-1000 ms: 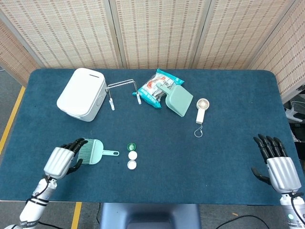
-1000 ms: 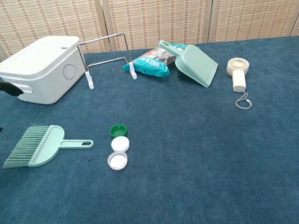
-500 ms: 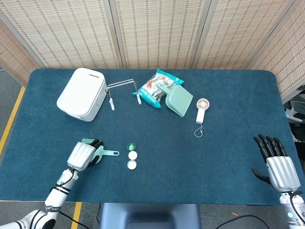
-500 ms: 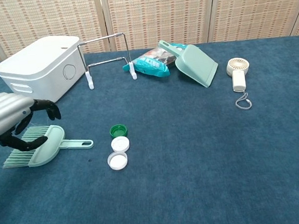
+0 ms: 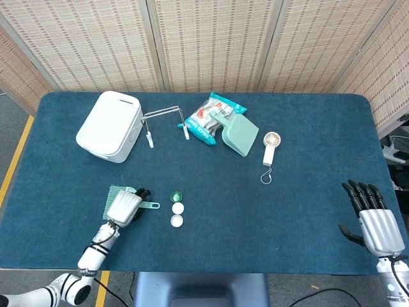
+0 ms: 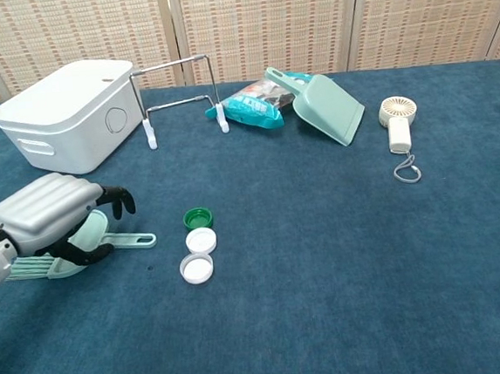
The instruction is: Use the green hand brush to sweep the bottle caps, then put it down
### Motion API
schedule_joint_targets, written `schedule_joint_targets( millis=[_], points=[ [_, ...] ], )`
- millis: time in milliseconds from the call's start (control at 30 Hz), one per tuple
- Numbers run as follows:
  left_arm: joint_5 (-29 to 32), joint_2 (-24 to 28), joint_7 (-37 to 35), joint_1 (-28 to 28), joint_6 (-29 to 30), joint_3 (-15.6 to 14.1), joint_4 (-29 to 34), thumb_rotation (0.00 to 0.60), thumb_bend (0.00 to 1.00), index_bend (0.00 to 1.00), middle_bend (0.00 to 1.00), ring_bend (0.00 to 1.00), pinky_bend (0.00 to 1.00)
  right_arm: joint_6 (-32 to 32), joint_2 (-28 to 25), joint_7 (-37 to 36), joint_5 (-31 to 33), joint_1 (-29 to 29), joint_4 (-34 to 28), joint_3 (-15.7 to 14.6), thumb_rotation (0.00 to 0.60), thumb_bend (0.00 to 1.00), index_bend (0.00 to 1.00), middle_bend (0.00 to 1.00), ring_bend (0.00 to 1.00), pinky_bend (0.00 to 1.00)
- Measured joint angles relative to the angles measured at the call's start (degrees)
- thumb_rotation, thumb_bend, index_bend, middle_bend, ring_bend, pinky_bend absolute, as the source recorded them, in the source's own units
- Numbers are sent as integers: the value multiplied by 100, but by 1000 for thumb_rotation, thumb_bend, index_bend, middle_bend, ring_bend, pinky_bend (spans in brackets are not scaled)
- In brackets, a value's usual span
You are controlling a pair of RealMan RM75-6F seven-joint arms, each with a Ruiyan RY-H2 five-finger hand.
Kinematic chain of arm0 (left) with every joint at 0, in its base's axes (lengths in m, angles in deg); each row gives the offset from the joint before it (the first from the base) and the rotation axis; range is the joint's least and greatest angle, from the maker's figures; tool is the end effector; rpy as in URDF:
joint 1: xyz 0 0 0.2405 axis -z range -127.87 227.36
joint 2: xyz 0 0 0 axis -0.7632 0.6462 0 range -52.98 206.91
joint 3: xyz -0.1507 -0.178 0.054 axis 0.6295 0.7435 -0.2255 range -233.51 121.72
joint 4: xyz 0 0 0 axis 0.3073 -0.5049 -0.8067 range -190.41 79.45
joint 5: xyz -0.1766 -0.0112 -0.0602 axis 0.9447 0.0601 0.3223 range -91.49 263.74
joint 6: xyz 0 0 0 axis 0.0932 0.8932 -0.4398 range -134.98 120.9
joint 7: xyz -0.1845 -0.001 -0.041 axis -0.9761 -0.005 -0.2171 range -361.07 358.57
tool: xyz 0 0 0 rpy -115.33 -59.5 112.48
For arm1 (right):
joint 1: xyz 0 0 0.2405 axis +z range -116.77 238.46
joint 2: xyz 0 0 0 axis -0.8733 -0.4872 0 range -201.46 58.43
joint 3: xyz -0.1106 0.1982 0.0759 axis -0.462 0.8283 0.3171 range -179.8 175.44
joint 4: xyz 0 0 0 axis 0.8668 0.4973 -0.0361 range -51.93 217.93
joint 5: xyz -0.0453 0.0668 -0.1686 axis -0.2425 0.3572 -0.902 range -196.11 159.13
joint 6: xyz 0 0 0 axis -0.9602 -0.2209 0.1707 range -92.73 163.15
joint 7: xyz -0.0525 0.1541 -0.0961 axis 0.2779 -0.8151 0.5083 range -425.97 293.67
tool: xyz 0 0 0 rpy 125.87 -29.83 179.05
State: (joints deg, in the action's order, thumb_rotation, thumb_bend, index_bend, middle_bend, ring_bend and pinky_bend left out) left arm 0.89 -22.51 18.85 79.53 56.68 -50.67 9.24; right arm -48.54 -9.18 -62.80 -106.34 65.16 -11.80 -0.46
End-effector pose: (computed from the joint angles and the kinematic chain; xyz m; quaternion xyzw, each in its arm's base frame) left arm -0.1887 0.3268 -0.0393 -0.7725 -0.2554 -0.3377 0.4732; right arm -0.2810 -0.2157 0.1683 0.6202 -0.3808 0.3661 0.5799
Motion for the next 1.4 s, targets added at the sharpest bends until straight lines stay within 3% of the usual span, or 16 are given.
schedule_joint_targets(
  millis=[300, 867, 1100, 1400],
  points=[
    [21, -215, 208, 90, -54, -87, -286, 600, 337, 313, 364, 718, 888, 4, -46, -54, -18, -10, -33, -17, 600, 184, 0, 18, 0, 0],
    [22, -409, 247, 124, 44, -203, -637, 600, 329, 485, 560, 738, 895, 88, -72, -28, 37, -3, -75, -31, 600, 185, 0, 18, 0, 0],
    [-74, -401, 224, 104, 264, -227, -619, 600, 324, 510, 599, 745, 902, 144, -79, -2, 60, 10, -87, -43, 600, 184, 0, 18, 0, 0],
    [-134, -320, 46, 42, 472, -240, -472, 600, 393, 600, 695, 760, 915, 176, -81, 33, 55, 16, -114, -60, 600, 184, 0, 18, 0, 0]
  ],
)
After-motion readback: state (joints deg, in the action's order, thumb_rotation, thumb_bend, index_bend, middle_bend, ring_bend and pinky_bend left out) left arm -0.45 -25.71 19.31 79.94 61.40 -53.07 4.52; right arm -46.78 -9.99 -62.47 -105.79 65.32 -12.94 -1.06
